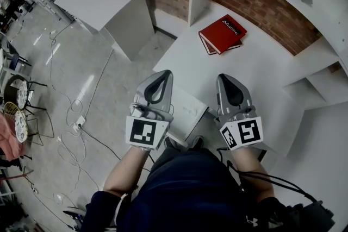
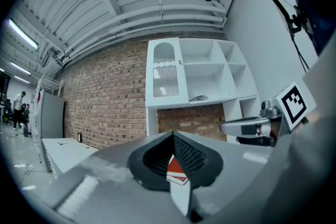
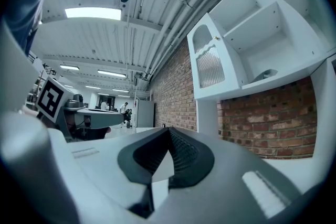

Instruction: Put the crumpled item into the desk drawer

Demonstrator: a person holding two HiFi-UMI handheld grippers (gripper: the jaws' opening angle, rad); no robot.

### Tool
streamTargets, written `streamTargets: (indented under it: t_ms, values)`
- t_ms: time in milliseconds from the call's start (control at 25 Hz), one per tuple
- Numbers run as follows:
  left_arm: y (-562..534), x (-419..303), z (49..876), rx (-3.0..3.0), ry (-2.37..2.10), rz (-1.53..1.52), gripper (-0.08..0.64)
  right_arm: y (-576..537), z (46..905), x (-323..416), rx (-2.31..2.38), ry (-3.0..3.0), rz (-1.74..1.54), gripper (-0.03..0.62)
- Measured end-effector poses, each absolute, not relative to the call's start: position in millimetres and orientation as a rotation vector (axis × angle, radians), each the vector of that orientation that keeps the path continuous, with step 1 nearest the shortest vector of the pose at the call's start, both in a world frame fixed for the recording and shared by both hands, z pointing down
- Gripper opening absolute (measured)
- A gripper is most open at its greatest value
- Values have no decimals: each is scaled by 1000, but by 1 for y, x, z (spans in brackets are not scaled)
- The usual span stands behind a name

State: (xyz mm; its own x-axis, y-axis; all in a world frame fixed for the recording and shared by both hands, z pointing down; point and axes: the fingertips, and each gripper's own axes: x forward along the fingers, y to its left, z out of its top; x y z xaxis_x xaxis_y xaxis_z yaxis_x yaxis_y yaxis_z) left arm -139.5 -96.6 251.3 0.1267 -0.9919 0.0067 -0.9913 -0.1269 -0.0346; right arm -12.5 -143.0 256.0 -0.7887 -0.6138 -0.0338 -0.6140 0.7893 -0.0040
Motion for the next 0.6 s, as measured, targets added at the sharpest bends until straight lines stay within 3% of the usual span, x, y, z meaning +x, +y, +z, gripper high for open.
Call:
streamTargets:
  t_ms: [600]
  values:
    - [-103,-127,255,-2345,2066,-68,2,-149,260,-1,-1004,2935,-13,2]
